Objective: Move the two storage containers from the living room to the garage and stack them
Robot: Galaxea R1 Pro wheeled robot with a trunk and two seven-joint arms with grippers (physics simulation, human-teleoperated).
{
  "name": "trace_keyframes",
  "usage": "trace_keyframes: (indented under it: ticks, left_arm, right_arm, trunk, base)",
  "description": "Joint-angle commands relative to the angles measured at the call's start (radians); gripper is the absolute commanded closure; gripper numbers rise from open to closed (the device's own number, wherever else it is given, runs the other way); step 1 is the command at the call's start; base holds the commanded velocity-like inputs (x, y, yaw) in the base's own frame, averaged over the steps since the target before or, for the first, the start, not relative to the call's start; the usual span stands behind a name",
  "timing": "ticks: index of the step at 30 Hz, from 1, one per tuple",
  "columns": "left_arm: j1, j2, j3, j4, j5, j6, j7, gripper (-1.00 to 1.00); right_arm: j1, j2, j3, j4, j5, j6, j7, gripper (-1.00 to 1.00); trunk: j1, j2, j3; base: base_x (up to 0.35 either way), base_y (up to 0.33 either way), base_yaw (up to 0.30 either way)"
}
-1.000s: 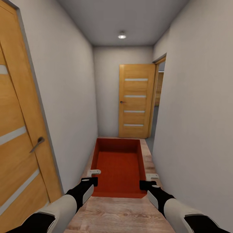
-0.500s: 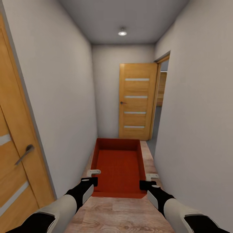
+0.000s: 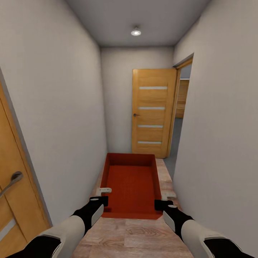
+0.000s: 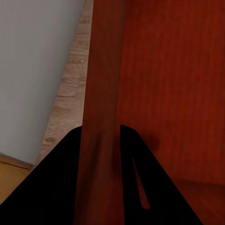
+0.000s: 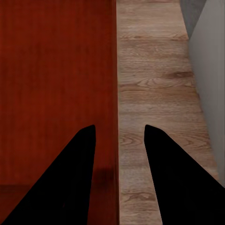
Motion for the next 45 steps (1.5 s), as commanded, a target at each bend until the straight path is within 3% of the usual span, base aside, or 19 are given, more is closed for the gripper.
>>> trace_keyframes:
  ticks: [1, 45]
  left_arm:
    - [-0.001, 0.002, 0.008, -0.006, -0.022, 0.006, 0.019, 1.00]
    - [-0.001, 0.002, 0.008, -0.006, -0.022, 0.008, 0.019, 1.00]
  right_arm:
    - [0.000, 0.001, 0.003, 0.003, -0.017, -0.001, -0.004, 1.00]
    - [0.000, 0.000, 0.003, 0.003, -0.017, -0.001, -0.004, 1.00]
  trunk:
    - [0.001, -0.001, 0.000]
    - [0.001, -0.001, 0.000]
  base:
    - [0.322, 0.000, 0.000]
    - [0.322, 0.000, 0.000]
